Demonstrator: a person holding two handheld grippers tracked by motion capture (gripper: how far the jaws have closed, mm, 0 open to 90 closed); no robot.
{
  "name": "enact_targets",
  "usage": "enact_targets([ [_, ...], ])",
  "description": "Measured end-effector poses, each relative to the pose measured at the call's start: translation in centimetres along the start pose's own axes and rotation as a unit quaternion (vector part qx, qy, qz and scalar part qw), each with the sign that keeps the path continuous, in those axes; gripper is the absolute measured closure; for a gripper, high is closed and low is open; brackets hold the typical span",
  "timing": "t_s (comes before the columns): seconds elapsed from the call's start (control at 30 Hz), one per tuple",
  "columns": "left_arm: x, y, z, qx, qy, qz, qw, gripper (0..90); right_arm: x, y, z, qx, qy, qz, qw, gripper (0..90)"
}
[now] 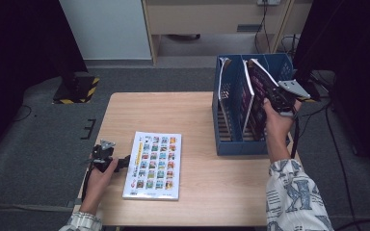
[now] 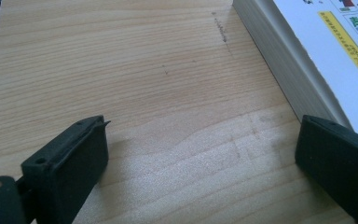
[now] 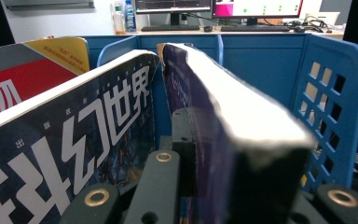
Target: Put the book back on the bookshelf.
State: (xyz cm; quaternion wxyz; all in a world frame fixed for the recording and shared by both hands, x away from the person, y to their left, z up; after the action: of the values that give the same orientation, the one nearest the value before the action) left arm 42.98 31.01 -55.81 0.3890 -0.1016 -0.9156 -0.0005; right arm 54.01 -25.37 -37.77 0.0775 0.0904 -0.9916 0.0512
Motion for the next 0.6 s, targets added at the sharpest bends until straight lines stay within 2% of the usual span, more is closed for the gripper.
enact_targets([
  [0.6, -0.02, 0.02, -0.03, -0.001, 0.001, 0.0, 1.0, 1.9, -0.57, 0.23, 0.7, -0.005, -0.003, 0.002, 1.0, 83.7],
])
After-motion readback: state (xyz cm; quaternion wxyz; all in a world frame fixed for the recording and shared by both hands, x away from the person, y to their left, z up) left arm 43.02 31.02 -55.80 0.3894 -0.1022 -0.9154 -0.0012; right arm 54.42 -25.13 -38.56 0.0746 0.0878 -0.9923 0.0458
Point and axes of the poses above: each handheld gripper's, and its own axes: x roughly backward along the jaws, z roughly out of its underside, y roughly to its left, the point moved 3 cm from there along -x, roughly forward along the jaws, and after that the axes turned 7 degrees about x, right-handed, at the moved point
